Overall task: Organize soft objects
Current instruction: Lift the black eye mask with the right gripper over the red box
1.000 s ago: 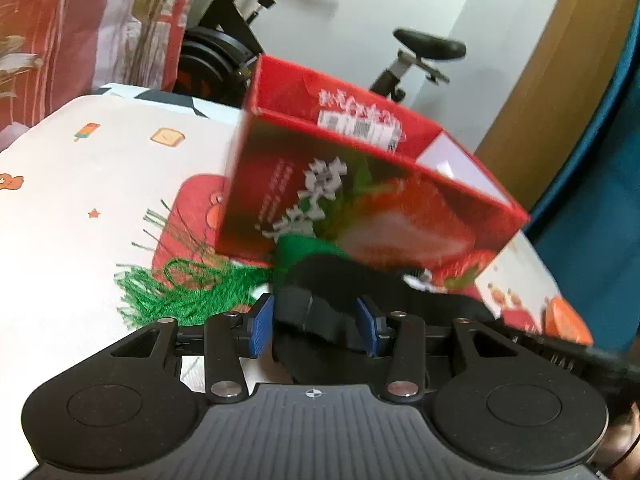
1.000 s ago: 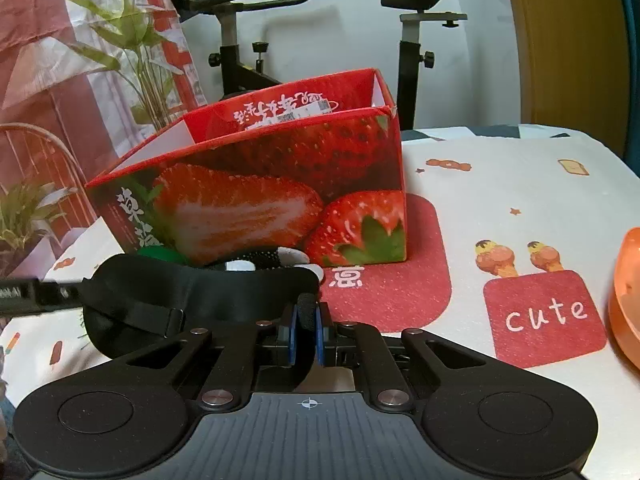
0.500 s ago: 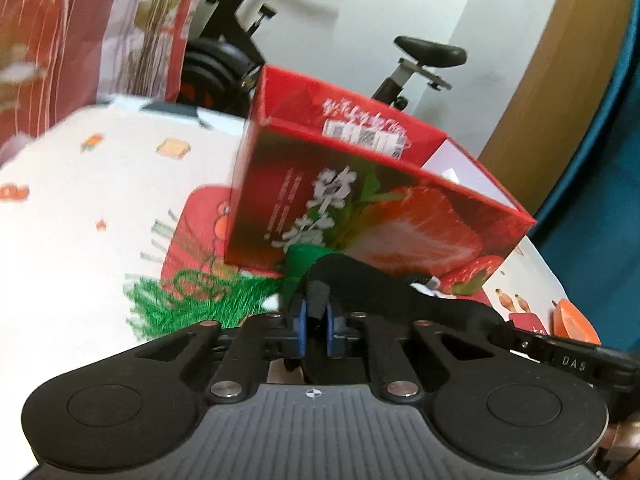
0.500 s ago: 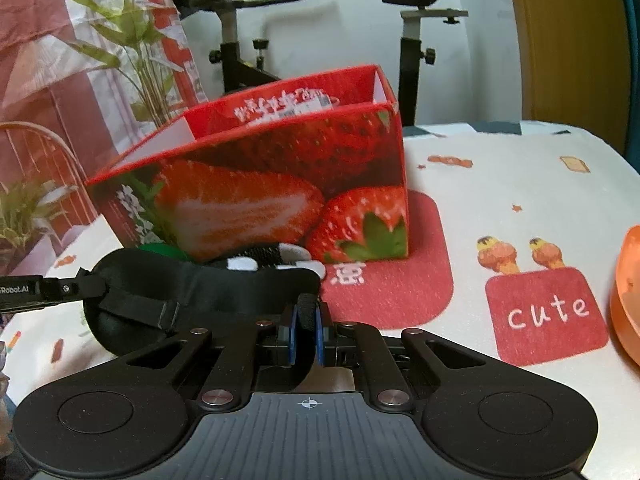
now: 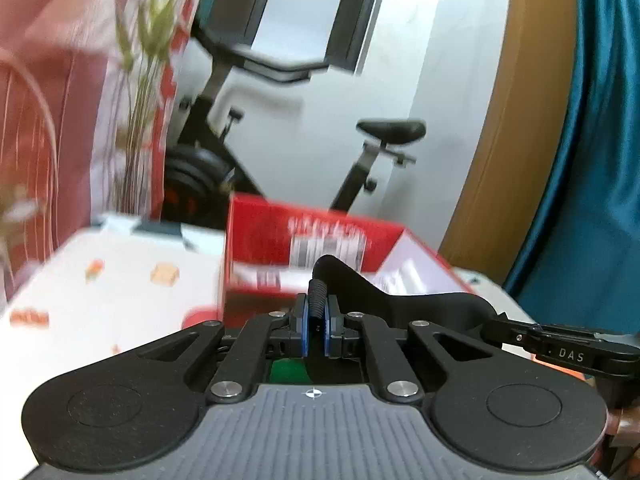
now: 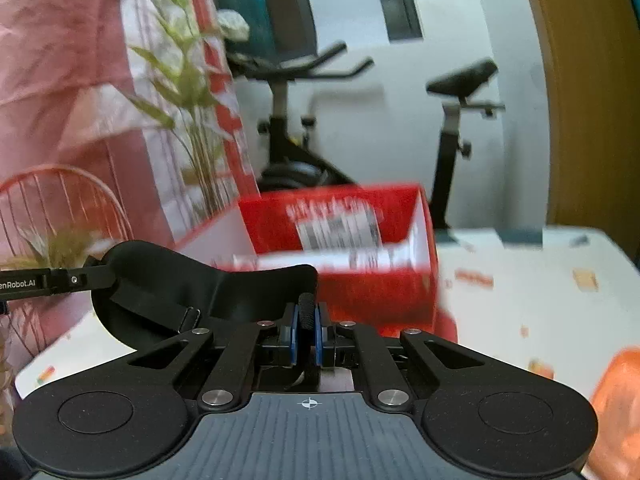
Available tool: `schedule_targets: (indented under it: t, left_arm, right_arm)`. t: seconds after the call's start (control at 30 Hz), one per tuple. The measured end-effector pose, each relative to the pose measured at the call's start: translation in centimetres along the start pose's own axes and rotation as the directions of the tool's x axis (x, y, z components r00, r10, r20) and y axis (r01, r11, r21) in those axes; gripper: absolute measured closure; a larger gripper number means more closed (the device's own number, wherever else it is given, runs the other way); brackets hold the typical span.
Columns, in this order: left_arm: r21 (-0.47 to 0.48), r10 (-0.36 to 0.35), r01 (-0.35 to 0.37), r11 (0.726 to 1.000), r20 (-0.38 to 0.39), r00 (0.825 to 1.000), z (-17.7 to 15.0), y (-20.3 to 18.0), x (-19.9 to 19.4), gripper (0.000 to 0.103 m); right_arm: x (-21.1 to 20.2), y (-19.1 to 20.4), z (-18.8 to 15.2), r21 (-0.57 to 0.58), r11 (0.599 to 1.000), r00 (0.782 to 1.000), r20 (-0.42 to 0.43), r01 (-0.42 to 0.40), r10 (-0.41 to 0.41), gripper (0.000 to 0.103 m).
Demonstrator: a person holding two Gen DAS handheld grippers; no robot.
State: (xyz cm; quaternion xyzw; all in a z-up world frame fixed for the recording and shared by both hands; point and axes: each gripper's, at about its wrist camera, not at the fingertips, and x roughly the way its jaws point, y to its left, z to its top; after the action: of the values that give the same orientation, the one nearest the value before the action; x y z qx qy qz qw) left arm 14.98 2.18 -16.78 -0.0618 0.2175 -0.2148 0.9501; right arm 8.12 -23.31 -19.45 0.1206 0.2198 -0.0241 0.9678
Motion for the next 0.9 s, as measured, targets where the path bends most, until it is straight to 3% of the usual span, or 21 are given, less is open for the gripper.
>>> schedule_targets:
  t: [0.3, 0.5, 0.6, 0.7, 0.8, 0.9]
  left_arm:
    - [0.108, -0.017, 0.004, 0.994, 0.114, 0.993, 5.0, -2.1, 0.7, 0.095]
    - [0.164, 0.013, -0.03, 0.986, 0.103, 0.995, 7.5, -2.9, 4.7, 0.095]
    - [0.185, 0.04, -0.051, 0.981, 0.065, 0.997, 7.9, -3.1, 7.4, 0.095]
    - [0.171, 0.056, -0.051, 0.984, -0.026, 0.998, 7.9, -2.7, 10.5, 0.095]
    - [0.132, 0.055, -0.035, 0.991, -0.153, 0.987, 7.2, -1.9, 13.6, 0.095]
    - [0.138, 0.071, -0.041, 0.99, -0.225, 0.972, 6.6, -1.3, 15.6, 0.095]
  right_arm:
    - [1.5, 1.0, 6.9, -0.138, 0.99, 0.995, 0.099, 0.01, 0.004, 0.096]
    - [5.7, 0.8, 10.0, -0.197, 0.979, 0.997, 0.075, 0.045, -0.031, 0.096]
    - [8.5, 0.8, 10.2, -0.226, 0.972, 0.998, 0.035, 0.063, -0.057, 0.096]
    - [11.5, 0.0, 9.8, -0.209, 0.976, 0.996, -0.047, 0.061, -0.072, 0.096]
    - [14.1, -1.0, 8.8, -0.176, 0.983, 0.987, -0.139, 0.055, -0.08, 0.096]
    - [15.9, -1.9, 7.8, -0.131, 0.99, 0.974, -0.21, 0.058, -0.085, 0.096]
